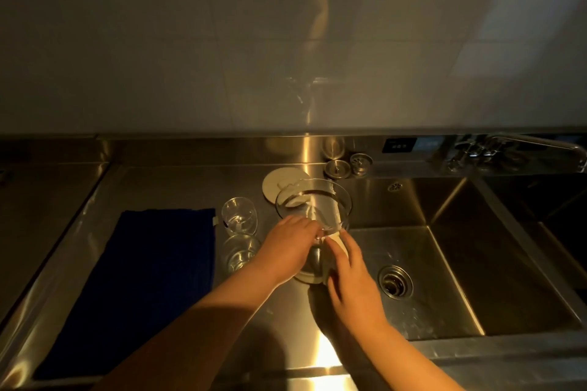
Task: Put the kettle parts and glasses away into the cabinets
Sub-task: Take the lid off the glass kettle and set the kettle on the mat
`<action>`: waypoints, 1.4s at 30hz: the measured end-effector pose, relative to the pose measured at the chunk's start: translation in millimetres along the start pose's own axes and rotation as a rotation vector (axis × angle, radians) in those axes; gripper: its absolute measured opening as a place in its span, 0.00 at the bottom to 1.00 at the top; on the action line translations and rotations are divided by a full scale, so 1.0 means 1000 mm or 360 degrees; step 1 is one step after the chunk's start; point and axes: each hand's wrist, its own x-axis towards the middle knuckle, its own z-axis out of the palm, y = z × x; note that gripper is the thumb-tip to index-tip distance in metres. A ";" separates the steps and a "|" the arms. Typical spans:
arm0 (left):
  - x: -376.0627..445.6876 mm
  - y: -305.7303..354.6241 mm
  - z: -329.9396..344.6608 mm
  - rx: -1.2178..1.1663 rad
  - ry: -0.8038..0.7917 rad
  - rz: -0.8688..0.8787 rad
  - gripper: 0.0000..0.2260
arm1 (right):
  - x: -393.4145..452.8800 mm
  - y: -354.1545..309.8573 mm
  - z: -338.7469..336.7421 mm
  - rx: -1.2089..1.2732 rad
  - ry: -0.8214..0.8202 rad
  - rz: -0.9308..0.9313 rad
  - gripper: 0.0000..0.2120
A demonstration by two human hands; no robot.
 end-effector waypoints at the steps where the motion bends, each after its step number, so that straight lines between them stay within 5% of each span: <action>1: -0.001 0.003 -0.001 -0.0006 0.0004 0.0009 0.11 | -0.003 0.002 -0.006 0.0014 0.0003 -0.0035 0.35; 13: 0.004 0.013 0.003 0.0036 0.0089 -0.0007 0.33 | 0.022 0.007 -0.035 -0.0121 0.0092 -0.0158 0.32; 22: 0.011 0.018 0.005 -0.0127 0.0106 -0.0034 0.29 | 0.012 0.011 -0.024 0.0234 0.0316 0.0018 0.20; 32: 0.018 0.018 -0.046 -0.0275 0.0474 -0.0026 0.27 | 0.055 -0.021 -0.075 0.0074 0.0401 -0.0379 0.35; 42: -0.012 -0.013 -0.107 -0.0126 0.0659 0.0015 0.28 | 0.080 -0.086 -0.067 0.0264 0.0440 -0.0515 0.31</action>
